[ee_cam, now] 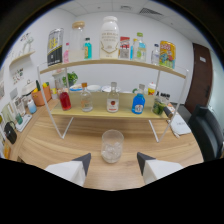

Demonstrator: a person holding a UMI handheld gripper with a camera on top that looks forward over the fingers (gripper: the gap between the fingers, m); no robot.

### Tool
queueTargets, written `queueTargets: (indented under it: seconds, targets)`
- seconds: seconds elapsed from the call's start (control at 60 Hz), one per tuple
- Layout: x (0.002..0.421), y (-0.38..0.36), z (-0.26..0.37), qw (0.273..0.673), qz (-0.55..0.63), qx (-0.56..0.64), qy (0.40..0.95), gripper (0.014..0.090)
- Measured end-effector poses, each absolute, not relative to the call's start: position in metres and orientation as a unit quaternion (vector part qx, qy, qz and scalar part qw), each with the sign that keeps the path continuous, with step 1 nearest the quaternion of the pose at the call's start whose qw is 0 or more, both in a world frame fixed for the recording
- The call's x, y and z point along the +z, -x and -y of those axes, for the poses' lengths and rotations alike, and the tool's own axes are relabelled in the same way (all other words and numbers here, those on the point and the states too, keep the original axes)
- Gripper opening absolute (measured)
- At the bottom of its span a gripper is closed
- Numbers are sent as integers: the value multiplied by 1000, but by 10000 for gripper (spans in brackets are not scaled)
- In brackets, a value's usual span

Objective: Make me a cup of Mojito.

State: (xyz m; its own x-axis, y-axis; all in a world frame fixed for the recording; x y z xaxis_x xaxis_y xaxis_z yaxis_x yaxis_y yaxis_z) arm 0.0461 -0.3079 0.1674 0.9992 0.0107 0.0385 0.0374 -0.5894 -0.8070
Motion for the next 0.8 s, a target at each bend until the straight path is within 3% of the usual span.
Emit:
queueTargets:
  seconds: [0.15,0.517,0.8]
  targets:
    - [170,-43,310,459,16,-13,888,863]
    - [150,-78,352,427,8,-17,904,863]
    - [191,-161,313,446,16,-42,894,865]
